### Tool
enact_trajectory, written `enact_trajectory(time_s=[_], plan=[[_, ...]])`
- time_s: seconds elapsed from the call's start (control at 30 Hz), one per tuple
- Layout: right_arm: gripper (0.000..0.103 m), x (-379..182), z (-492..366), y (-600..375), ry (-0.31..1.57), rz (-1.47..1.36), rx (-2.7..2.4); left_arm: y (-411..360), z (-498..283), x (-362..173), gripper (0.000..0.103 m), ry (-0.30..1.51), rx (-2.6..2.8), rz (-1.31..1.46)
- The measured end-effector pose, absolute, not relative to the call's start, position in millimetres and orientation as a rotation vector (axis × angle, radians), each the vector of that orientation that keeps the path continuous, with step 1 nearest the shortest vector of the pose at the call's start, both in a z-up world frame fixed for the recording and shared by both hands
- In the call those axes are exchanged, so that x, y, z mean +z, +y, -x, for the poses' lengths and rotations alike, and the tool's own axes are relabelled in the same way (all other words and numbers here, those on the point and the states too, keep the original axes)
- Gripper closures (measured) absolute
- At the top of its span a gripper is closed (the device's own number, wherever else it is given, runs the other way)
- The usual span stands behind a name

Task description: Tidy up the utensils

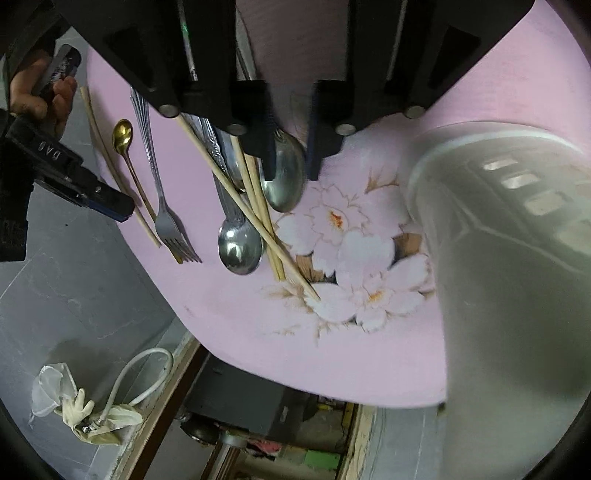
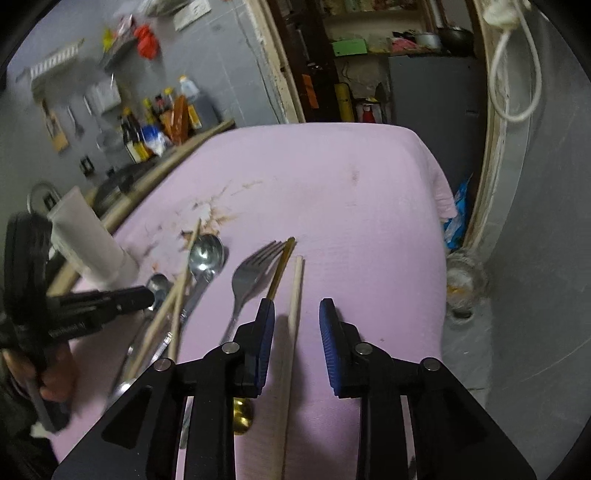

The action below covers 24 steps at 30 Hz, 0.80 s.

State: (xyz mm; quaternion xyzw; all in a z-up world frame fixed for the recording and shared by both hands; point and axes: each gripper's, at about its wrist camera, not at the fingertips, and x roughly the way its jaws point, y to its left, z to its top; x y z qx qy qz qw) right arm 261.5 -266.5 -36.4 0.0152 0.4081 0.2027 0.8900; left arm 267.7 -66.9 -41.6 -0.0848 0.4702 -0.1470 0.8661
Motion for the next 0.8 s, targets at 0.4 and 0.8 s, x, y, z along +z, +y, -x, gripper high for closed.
enact_trajectory(time_s=[0.4,0.8], plan=[[0.081,-46,-269,-255,0.893,0.095,0.414,-69,-268,-41,0.099,0.984,-0.291,0.15],[0.1,-13,-245,-266,0.786,-0.085,0.482,-64,-224,-6,0.103,0.776,-0.314,0.115]])
